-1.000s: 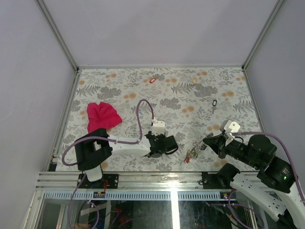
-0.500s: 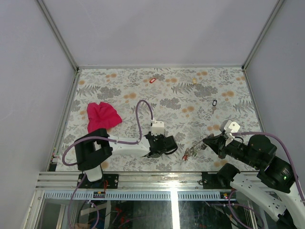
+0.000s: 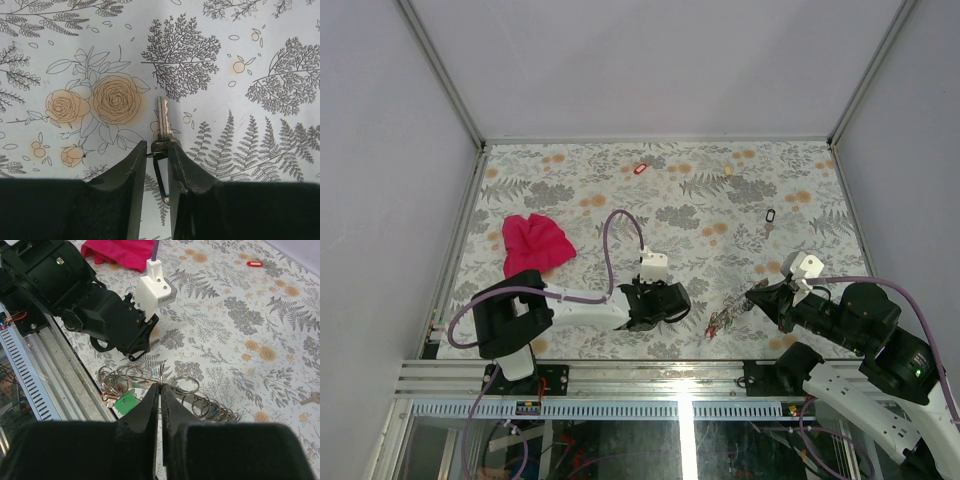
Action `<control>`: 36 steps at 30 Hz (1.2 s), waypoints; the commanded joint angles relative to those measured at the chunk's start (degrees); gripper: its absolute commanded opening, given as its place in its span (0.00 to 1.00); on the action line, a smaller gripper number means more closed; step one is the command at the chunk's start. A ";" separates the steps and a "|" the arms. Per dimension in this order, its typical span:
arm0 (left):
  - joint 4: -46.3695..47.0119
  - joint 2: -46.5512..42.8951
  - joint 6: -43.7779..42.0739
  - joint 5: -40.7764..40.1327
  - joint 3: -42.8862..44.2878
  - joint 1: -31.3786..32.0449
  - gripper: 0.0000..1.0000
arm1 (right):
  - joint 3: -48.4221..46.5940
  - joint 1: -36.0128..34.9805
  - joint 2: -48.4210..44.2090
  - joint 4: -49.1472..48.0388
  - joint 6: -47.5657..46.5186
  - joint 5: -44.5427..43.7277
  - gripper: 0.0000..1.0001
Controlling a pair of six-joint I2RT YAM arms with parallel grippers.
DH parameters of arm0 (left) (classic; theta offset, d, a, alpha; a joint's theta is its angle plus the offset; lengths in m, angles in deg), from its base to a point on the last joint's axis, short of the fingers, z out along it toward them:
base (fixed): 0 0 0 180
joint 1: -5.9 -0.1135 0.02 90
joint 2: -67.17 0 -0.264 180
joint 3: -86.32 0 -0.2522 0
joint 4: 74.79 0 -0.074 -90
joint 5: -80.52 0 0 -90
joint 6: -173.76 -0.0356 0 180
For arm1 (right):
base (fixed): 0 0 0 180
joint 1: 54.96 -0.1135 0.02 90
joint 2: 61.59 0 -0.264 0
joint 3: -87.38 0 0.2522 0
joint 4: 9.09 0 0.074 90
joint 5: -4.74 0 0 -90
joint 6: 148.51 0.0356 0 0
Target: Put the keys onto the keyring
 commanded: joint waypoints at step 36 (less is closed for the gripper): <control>42.67 -20.46 -26.95 51.53 -27.73 -24.43 0.57 | -2.02 -0.27 1.65 -6.47 2.33 2.00 0.00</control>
